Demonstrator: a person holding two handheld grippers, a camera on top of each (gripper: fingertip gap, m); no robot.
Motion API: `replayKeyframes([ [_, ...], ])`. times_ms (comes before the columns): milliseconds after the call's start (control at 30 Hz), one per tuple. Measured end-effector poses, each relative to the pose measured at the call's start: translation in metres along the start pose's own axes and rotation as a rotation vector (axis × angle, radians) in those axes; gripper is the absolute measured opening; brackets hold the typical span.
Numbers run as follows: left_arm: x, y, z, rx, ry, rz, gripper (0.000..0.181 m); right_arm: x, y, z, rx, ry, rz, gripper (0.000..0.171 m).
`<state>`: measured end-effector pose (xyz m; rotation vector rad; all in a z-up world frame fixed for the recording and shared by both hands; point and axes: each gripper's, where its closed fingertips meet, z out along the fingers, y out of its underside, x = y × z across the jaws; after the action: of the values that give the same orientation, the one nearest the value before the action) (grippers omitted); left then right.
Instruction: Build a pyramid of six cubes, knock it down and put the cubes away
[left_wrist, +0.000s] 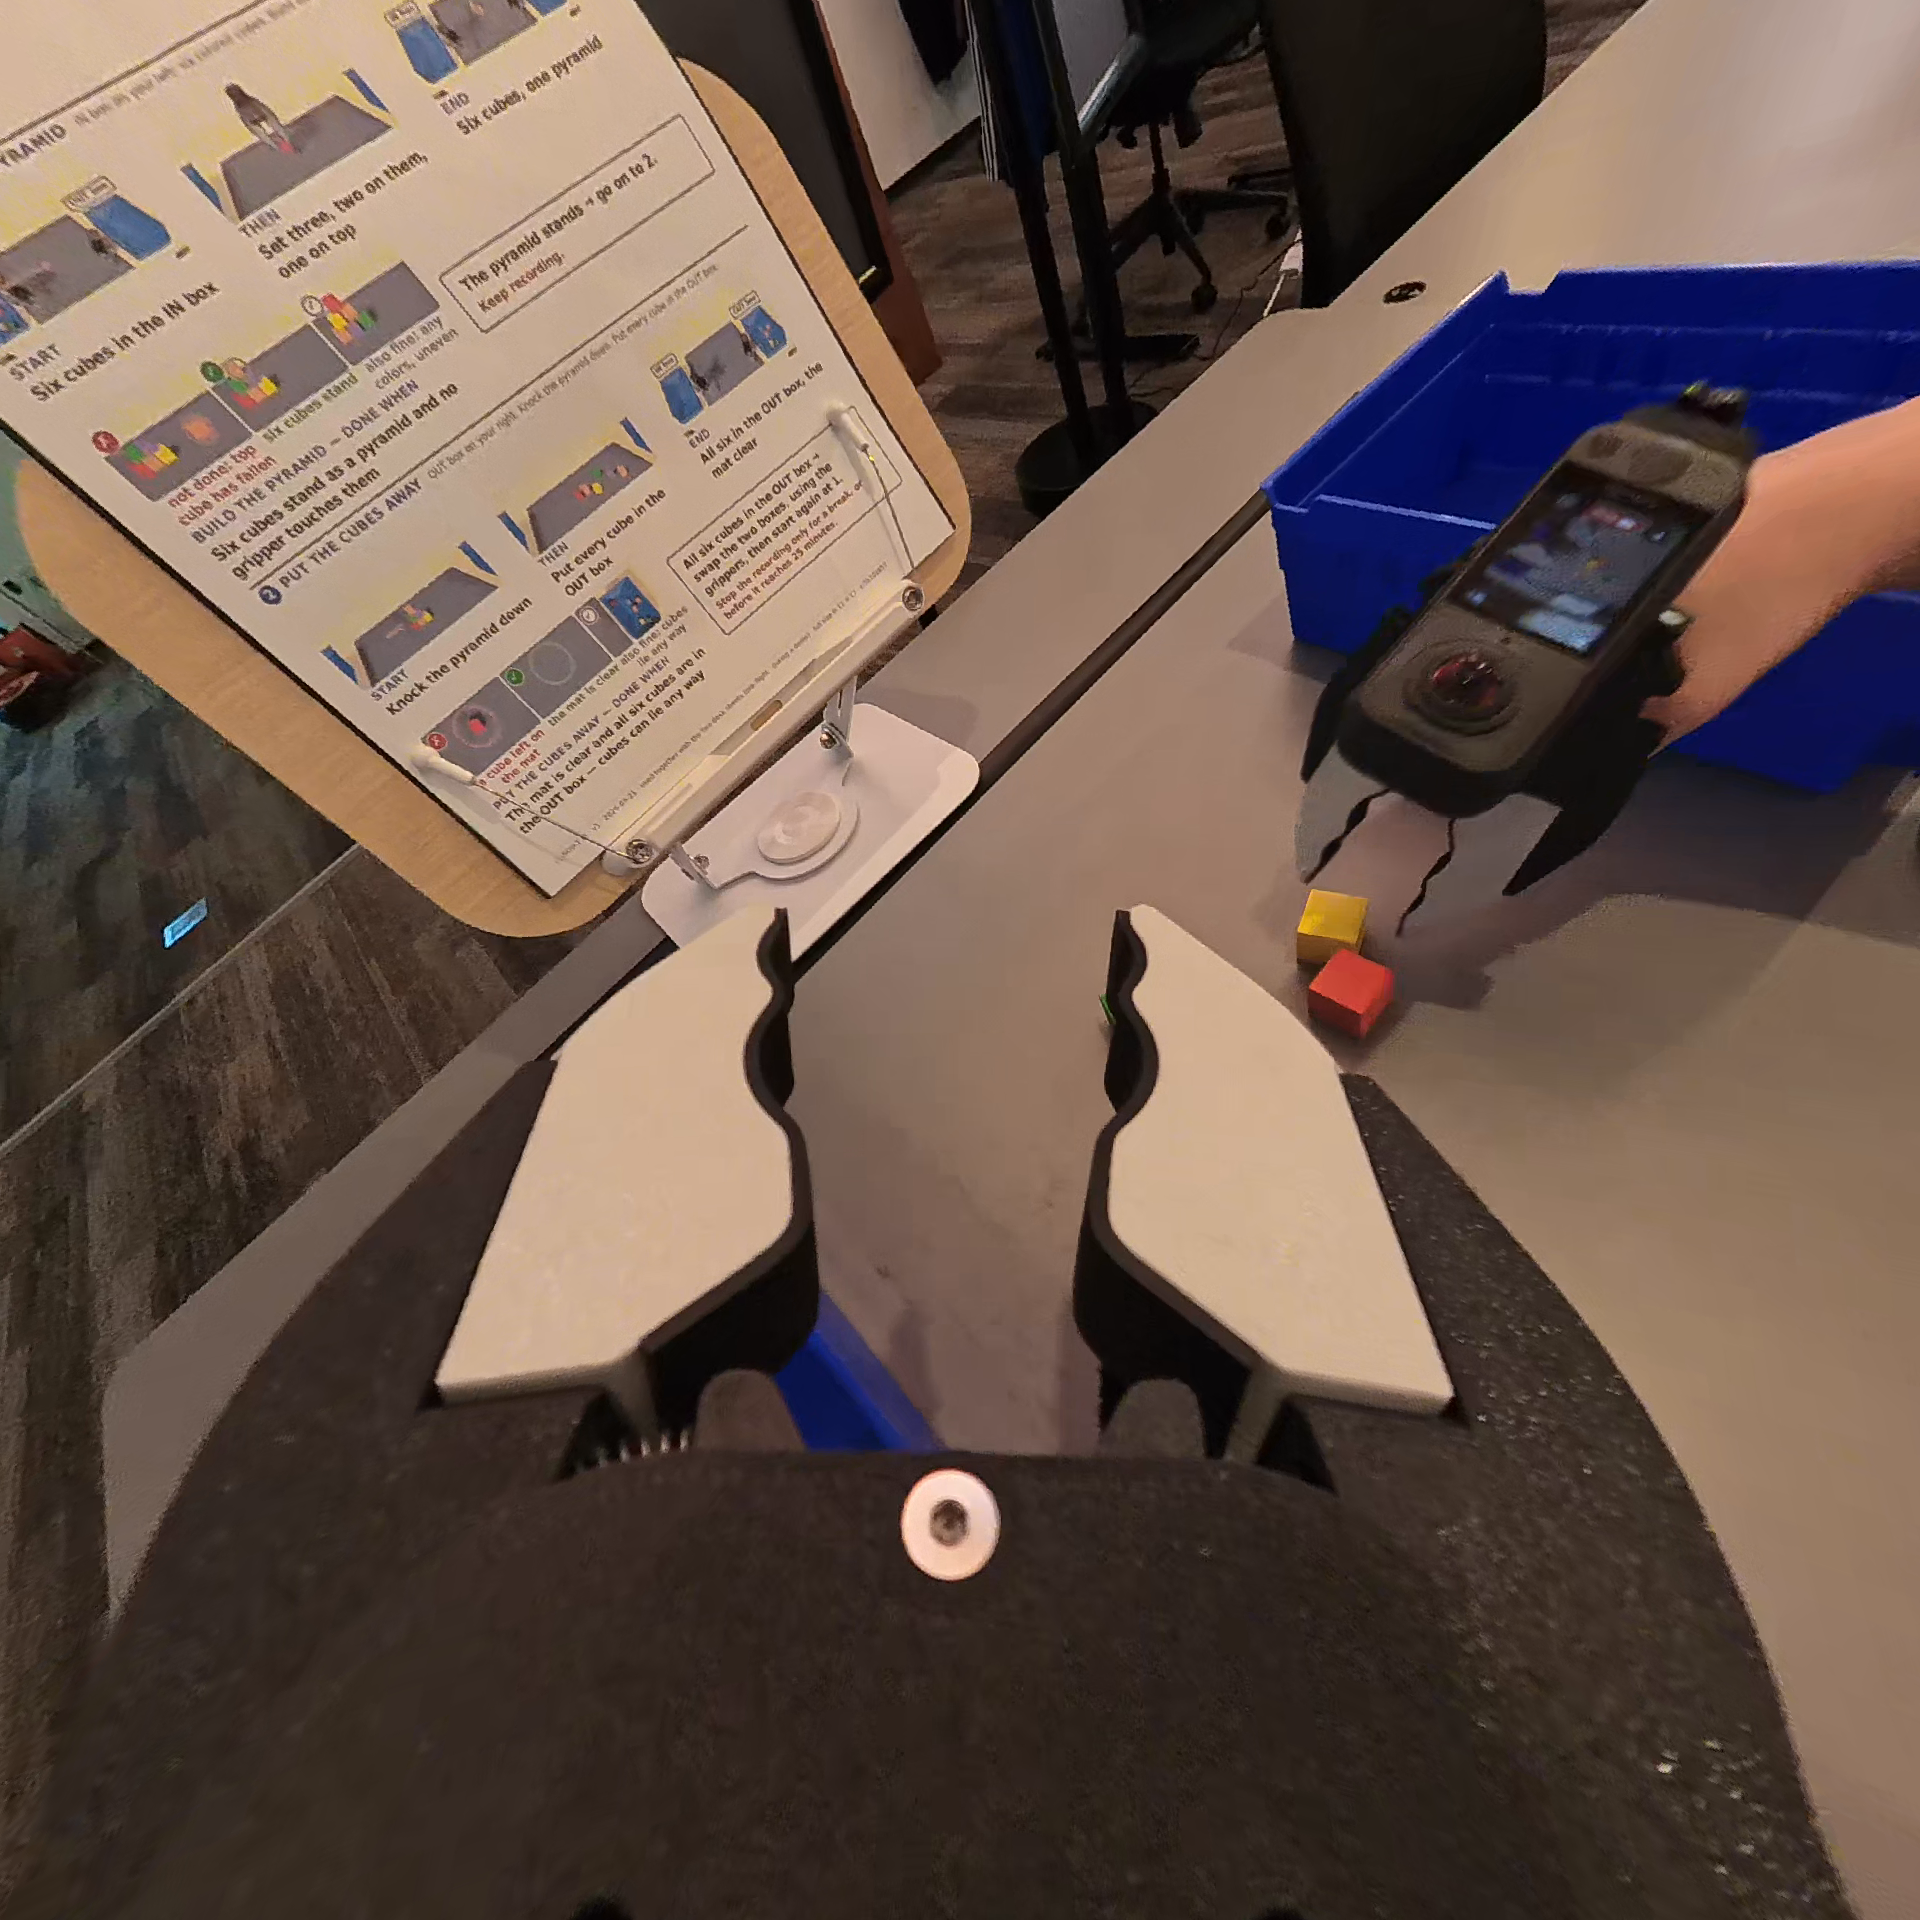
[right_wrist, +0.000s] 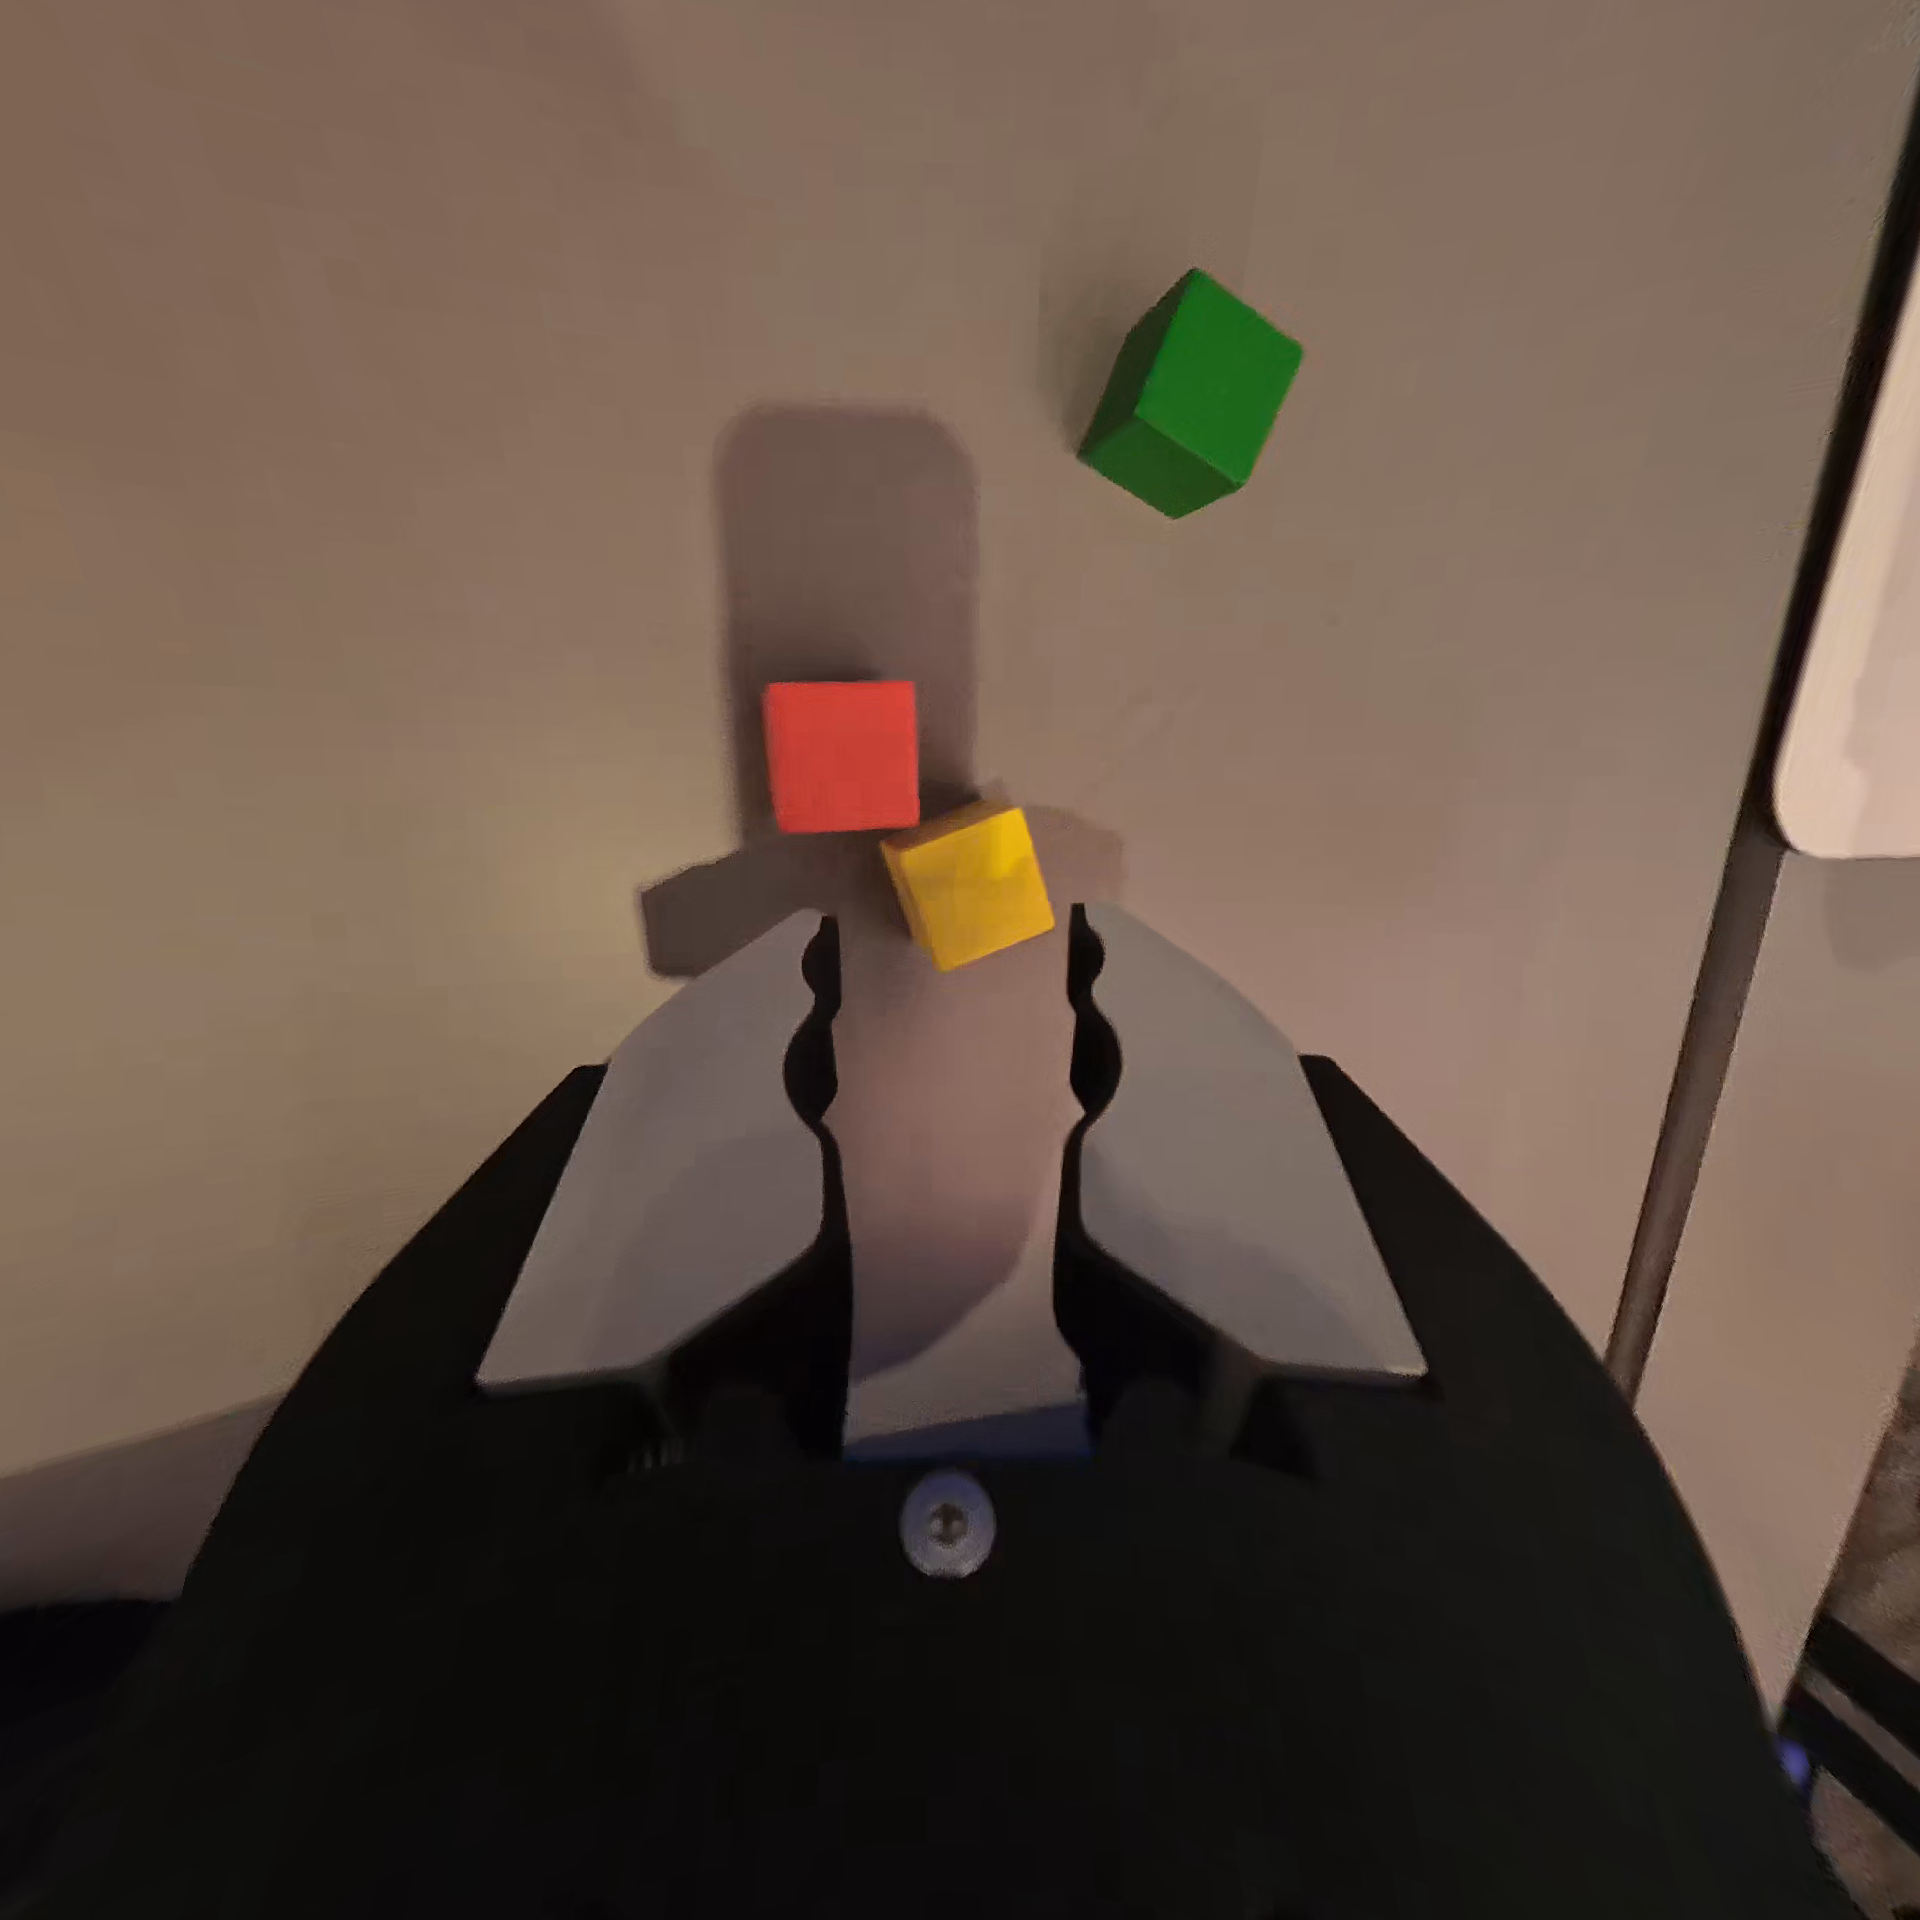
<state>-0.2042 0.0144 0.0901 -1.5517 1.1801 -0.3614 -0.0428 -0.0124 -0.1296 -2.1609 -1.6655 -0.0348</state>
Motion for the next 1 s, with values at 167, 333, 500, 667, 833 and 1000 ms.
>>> replayKeyframes([
  [167,-0.006,0.002,0.000,-0.002,0.000,-0.018,0.058,0.001,-0.002,0.019,-0.033,-0.088,-0.013,0.044],
  [333,-0.005,0.004,0.001,-0.010,0.002,-0.016,0.058,-0.003,0.005,0.025,-0.080,-0.148,0.014,0.030],
  [500,-0.003,0.005,0.003,-0.019,0.006,-0.007,0.058,0.010,-0.001,-0.006,-0.010,-0.012,0.070,0.030],
  [667,-0.002,0.004,0.000,-0.016,0.004,-0.004,0.058,0.043,0.008,-0.128,0.229,0.310,0.351,0.029],
  [833,-0.002,0.003,0.001,-0.019,0.002,-0.009,0.058,0.042,0.146,-0.187,0.030,0.464,0.893,0.029],
  [1000,0.004,0.005,0.005,-0.037,0.010,0.008,0.058,-0.001,0.214,-0.121,-0.117,0.235,1.168,0.030],
])
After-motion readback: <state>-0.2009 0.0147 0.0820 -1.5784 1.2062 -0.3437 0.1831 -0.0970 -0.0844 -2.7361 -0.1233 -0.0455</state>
